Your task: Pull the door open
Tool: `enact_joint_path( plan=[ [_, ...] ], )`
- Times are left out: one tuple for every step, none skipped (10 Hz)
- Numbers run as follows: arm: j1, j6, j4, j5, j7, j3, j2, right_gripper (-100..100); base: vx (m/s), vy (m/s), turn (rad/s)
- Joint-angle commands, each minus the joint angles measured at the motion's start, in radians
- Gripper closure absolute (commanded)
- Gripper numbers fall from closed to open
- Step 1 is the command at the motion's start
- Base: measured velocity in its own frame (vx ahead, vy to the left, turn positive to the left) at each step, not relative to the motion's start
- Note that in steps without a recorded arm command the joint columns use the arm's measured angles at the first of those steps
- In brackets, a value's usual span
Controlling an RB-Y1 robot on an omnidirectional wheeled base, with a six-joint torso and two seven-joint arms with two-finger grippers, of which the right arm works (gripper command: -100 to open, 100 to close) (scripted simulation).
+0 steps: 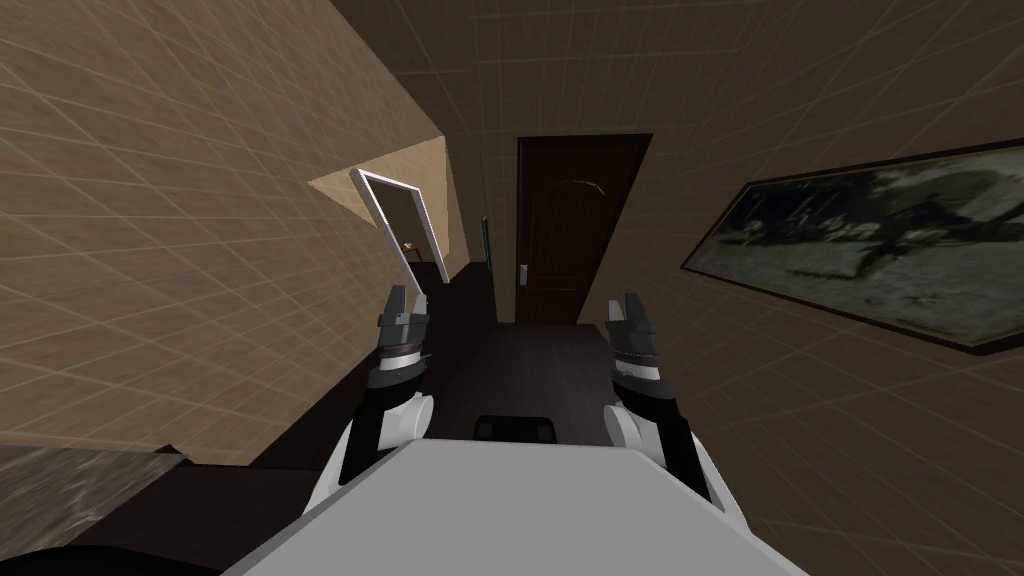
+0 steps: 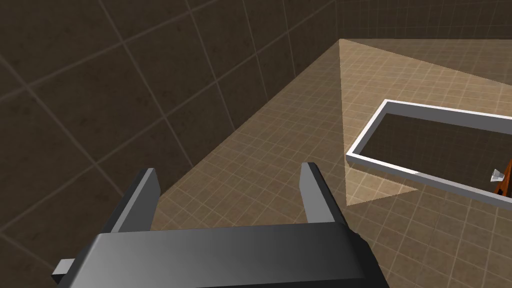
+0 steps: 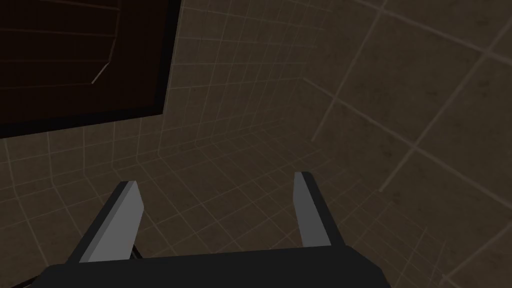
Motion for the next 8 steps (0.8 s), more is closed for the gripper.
enact_joint_path(
  plan=[
    [-0.013,-0.002,0.027,0.023,0.012,0.001,-0.009,-100,0.102,0.014,-0.086],
    [-0.019,-0.002,0.039,0.033,0.017,0.002,-0.012,-100,0.164,0.034,-0.08],
    [-0.024,-0.003,0.05,0.043,0.022,0.002,-0.015,-100,0.159,0.044,-0.044],
    [-0.035,-0.004,0.074,0.064,0.032,0.003,-0.021,-100,0.2,0.062,-0.076],
    [-0.043,-0.005,0.091,0.078,0.04,0.004,-0.024,-100,0.208,0.084,-0.077],
    [-0.052,-0.006,0.108,0.093,0.047,0.005,-0.028,-100,0.198,0.072,-0.09],
    [-0.062,-0.008,0.129,0.111,0.057,0.006,-0.032,-100,0.16,0.037,-0.088],
    [-0.072,-0.009,0.15,0.129,0.066,0.007,-0.036,-100,0.151,0.038,-0.091]
  ],
)
